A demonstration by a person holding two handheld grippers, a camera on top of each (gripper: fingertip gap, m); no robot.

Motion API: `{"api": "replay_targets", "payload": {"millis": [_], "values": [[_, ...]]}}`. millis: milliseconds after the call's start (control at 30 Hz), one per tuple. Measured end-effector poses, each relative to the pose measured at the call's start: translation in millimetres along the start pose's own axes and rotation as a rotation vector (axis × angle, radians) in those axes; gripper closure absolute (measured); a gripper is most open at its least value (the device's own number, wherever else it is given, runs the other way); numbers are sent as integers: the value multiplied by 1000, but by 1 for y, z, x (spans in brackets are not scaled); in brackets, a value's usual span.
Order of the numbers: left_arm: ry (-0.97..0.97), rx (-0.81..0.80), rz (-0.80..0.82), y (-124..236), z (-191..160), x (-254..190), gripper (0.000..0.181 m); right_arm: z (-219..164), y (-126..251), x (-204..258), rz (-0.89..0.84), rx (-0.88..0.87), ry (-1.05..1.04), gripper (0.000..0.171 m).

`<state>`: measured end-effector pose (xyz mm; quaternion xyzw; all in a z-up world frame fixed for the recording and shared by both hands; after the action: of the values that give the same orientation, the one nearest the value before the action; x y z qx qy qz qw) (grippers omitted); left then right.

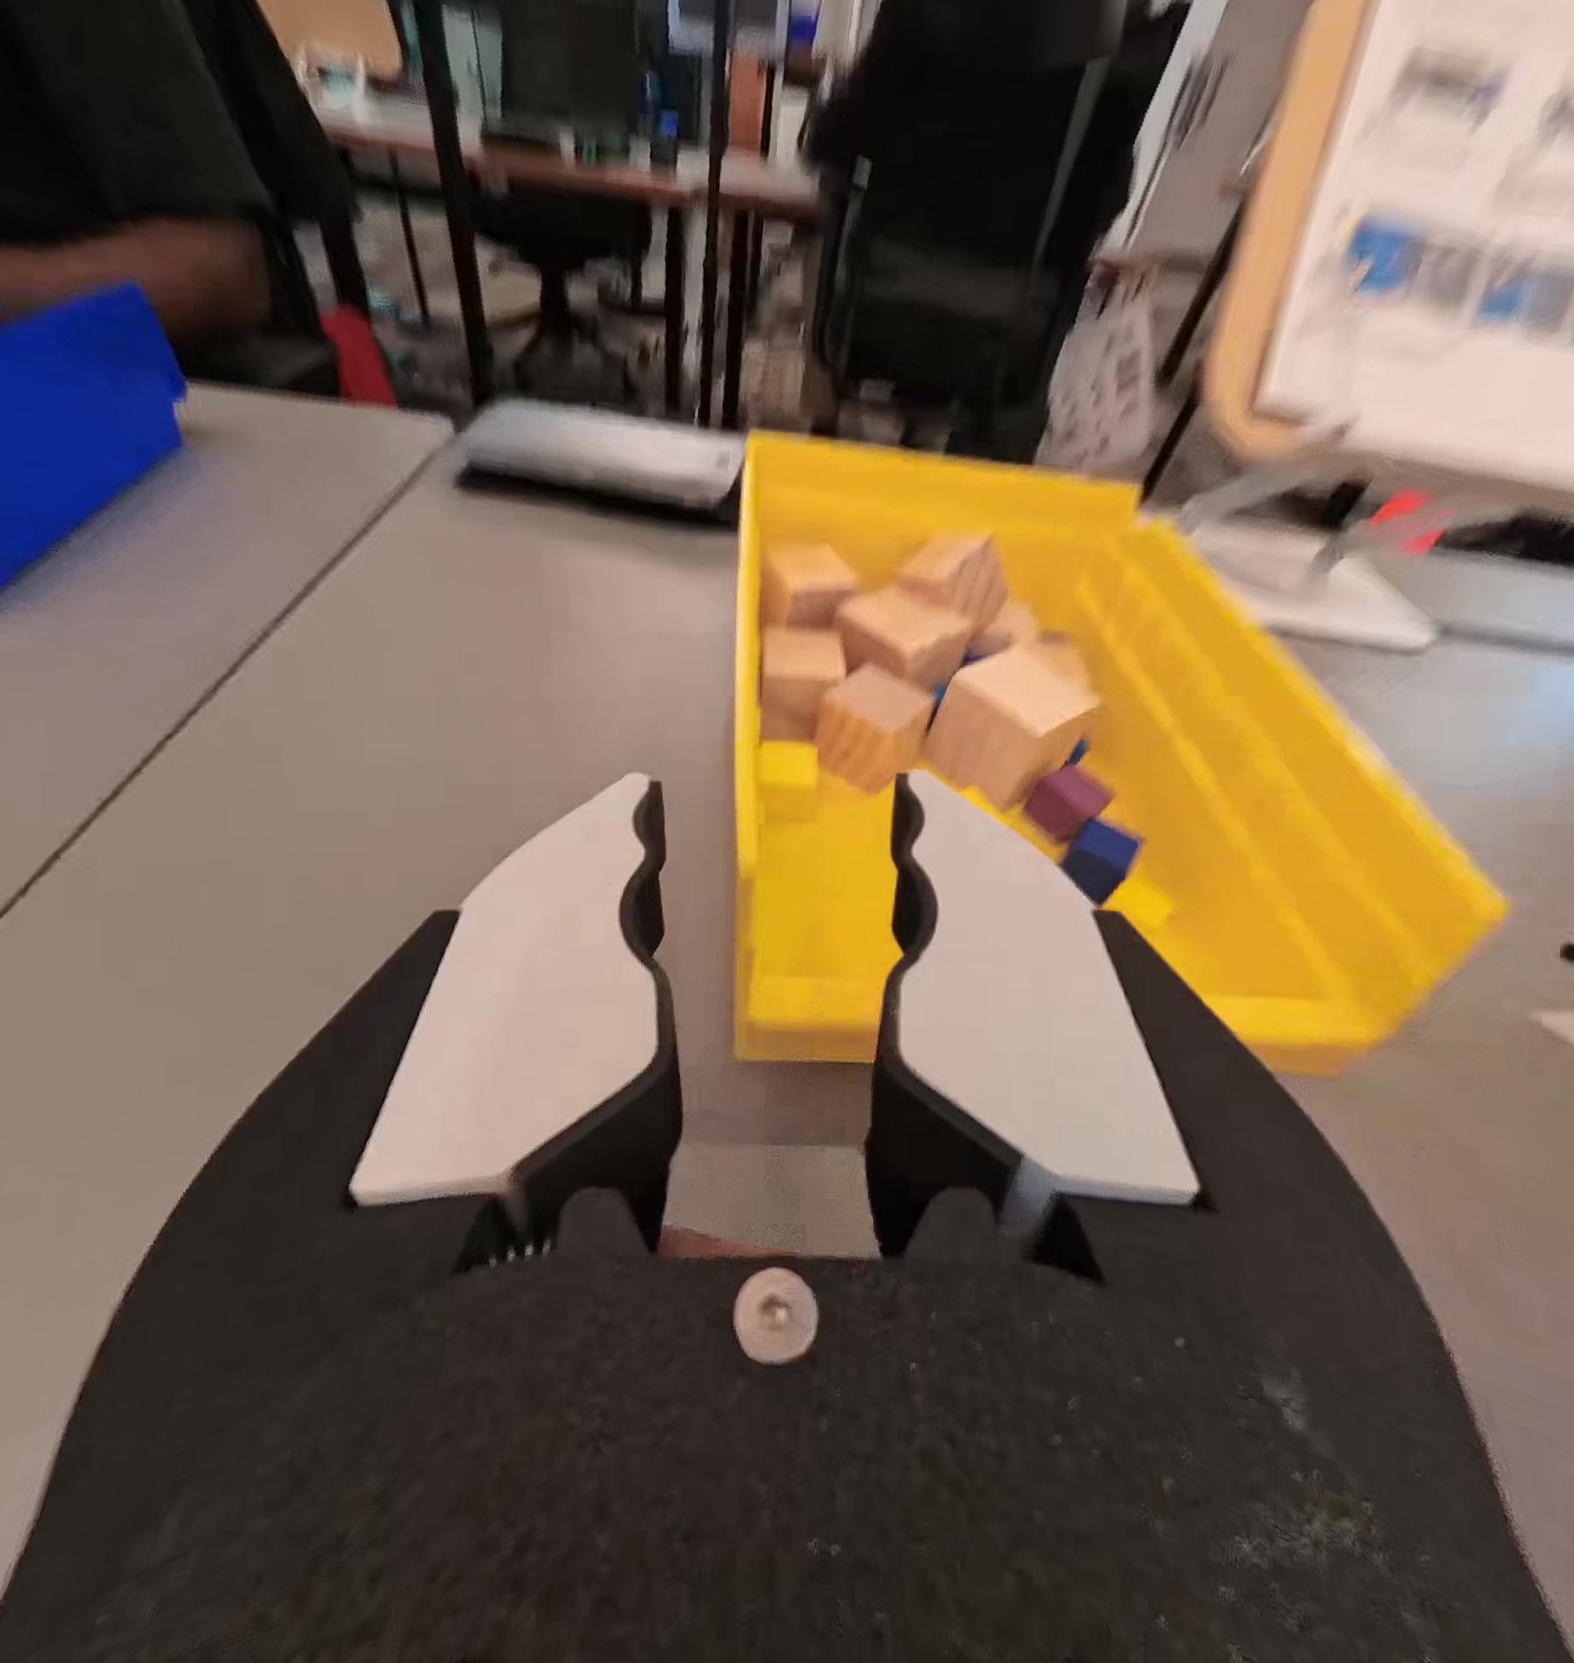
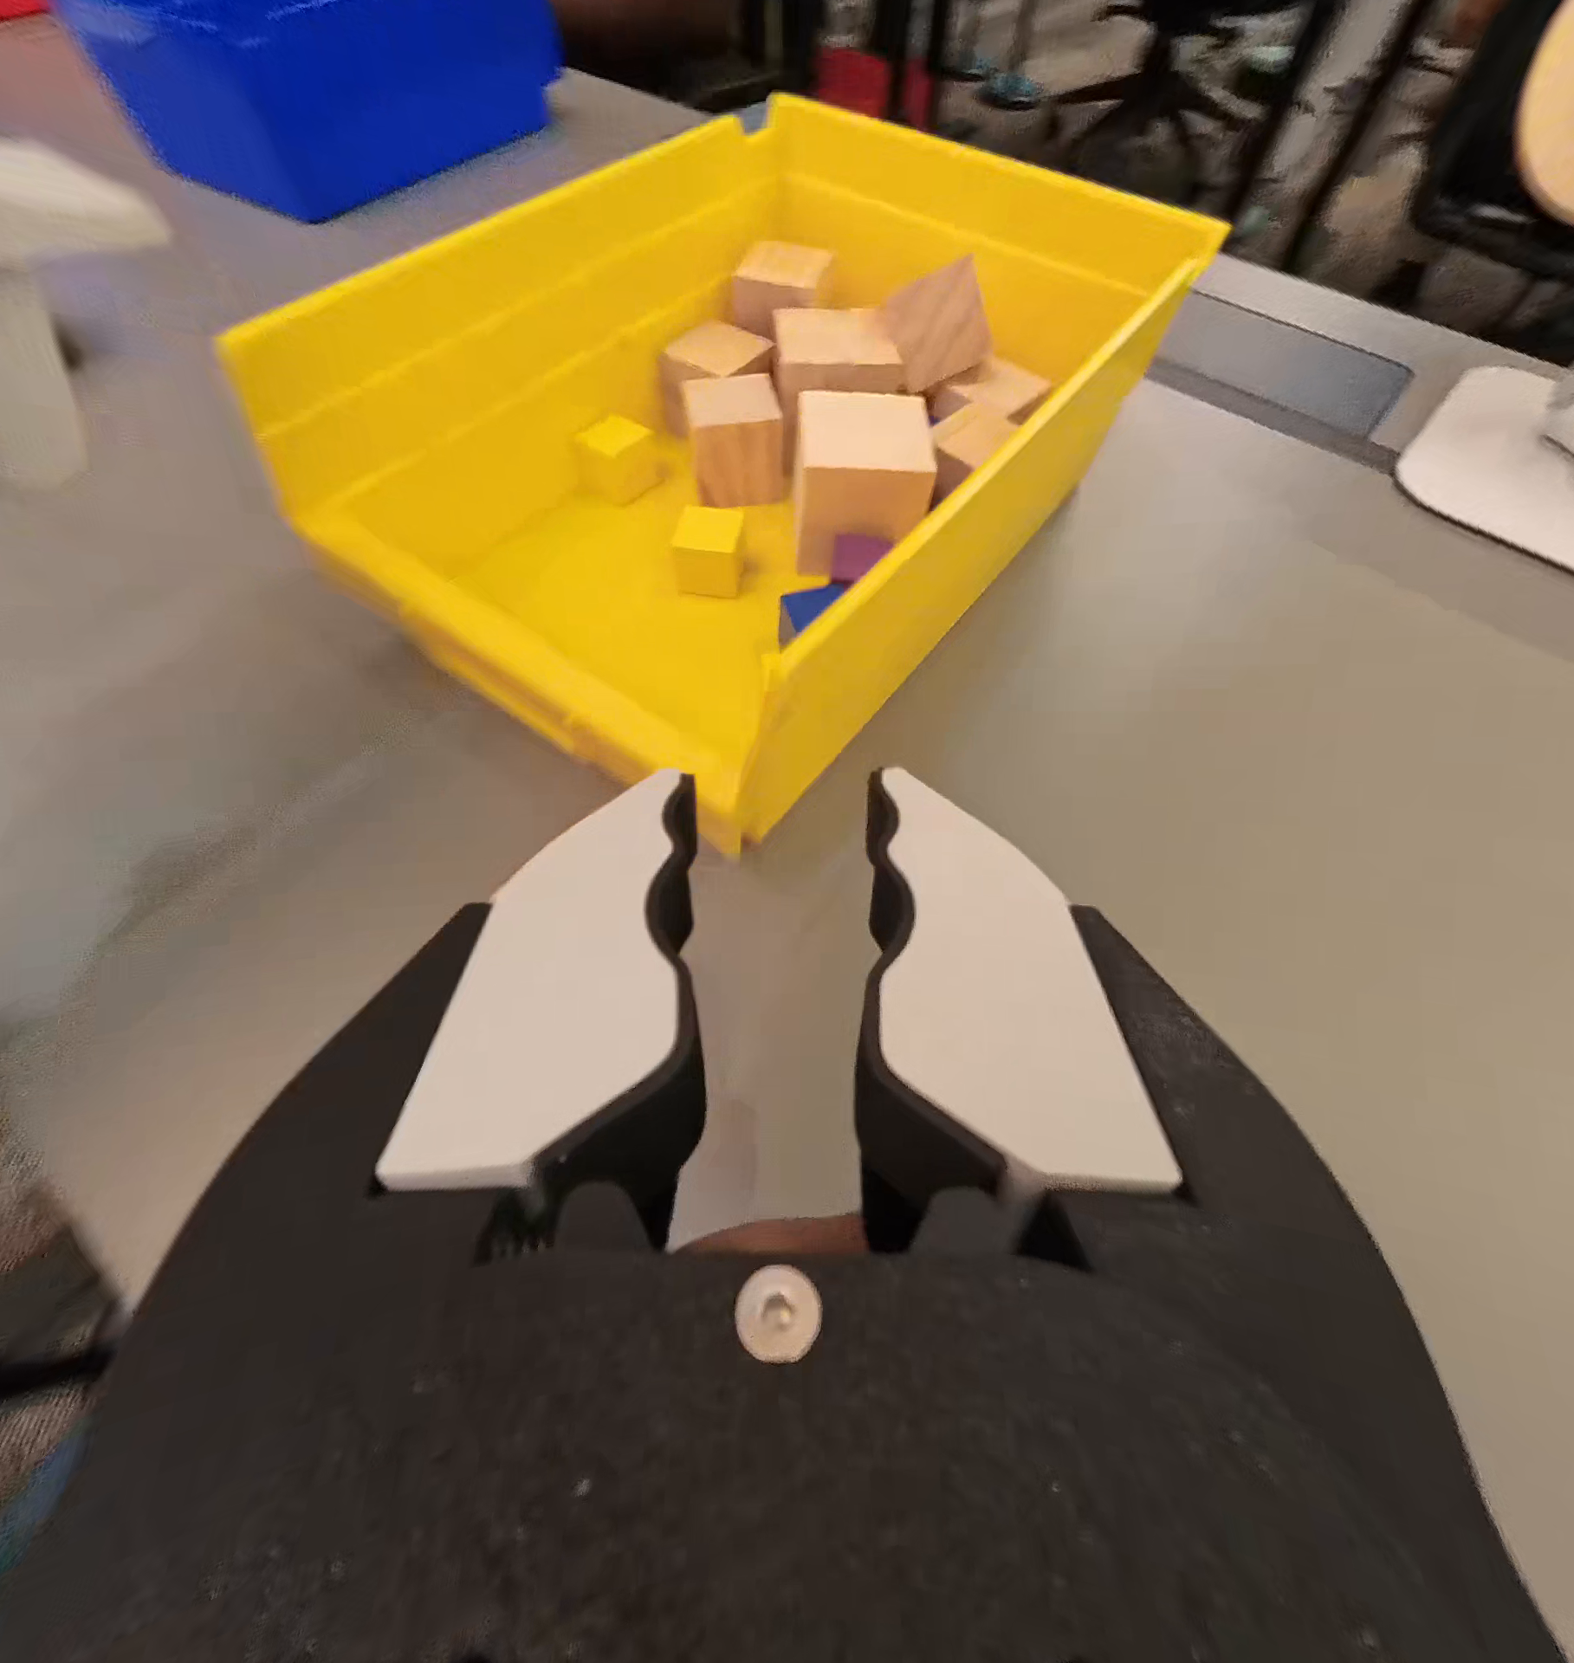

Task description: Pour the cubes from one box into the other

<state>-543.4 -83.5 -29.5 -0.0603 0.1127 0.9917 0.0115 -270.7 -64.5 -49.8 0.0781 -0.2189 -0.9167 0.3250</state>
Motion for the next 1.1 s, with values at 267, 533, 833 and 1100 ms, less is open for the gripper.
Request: {"api": "replay_targets", "payload": {"millis": [267, 533, 833, 1100], "values": [[134, -3, -207, 54, -43, -61, 136, -54, 174, -149, 154, -158, -291, 131], [-77, 75, -179, 34, -56, -82, 136, -174, 273, -312, -651, -115, -386, 120], [-109, 73, -154, 31, -59, -76, 138, -165, 264, -324, -631, -180, -423, 124], [-124, 73, -150, 36, -58, -81, 139, -170, 274, -328, -602, -222, -496, 127]]}}
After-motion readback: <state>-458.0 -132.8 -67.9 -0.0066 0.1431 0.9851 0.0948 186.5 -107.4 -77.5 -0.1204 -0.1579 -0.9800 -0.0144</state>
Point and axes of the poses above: each gripper's, where its closed fingertips meet, y back along the fingers, z out of its top, x = y × z across the jaws, the point moved 10 cm from there along y, back along the fingers, and after that the axes turned 1 degree about -y, right-handed, at the moved point
